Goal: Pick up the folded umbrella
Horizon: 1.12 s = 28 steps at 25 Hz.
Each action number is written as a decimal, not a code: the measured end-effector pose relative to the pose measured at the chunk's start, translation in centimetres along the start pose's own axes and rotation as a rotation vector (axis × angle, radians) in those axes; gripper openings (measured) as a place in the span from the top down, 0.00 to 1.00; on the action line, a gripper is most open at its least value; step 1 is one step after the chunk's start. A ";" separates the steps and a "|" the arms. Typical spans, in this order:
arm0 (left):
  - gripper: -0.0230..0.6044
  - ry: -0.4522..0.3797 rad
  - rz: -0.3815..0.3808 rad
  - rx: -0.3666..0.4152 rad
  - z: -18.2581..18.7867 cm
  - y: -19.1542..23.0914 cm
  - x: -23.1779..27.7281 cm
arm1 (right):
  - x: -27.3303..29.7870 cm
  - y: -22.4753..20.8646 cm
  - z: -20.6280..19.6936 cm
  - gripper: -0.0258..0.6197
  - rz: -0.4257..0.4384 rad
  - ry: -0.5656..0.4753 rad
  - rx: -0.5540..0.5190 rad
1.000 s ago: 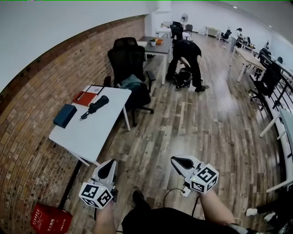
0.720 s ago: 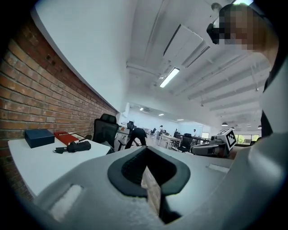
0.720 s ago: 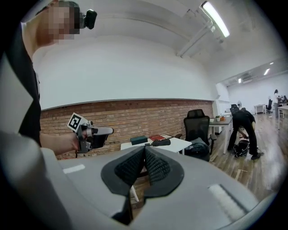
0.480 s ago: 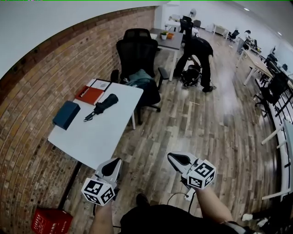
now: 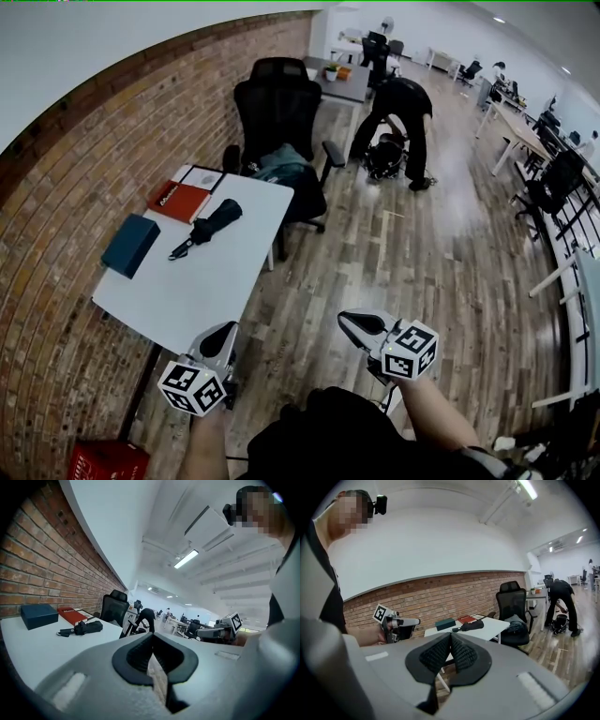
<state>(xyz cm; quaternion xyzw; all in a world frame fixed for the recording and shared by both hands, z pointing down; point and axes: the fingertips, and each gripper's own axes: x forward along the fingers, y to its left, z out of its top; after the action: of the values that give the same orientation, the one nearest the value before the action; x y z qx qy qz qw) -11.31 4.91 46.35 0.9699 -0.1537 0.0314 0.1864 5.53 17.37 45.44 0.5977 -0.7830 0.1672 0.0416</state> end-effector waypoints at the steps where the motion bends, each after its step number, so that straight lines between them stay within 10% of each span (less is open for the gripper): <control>1: 0.95 -0.004 0.003 0.001 0.3 0.4 0.4 | 0.3 -0.5 0.2 0.96 -0.002 0.000 -0.003; 28: 0.95 0.009 0.228 0.040 10.2 13.5 25.8 | 19.0 -26.4 9.2 0.96 0.243 -0.007 0.009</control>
<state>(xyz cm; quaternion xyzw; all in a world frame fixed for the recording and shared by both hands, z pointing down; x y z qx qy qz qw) 9.12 -18.19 44.70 0.9495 -0.2616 0.0599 0.1628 26.50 -9.09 47.42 0.4993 -0.8490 0.1723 0.0155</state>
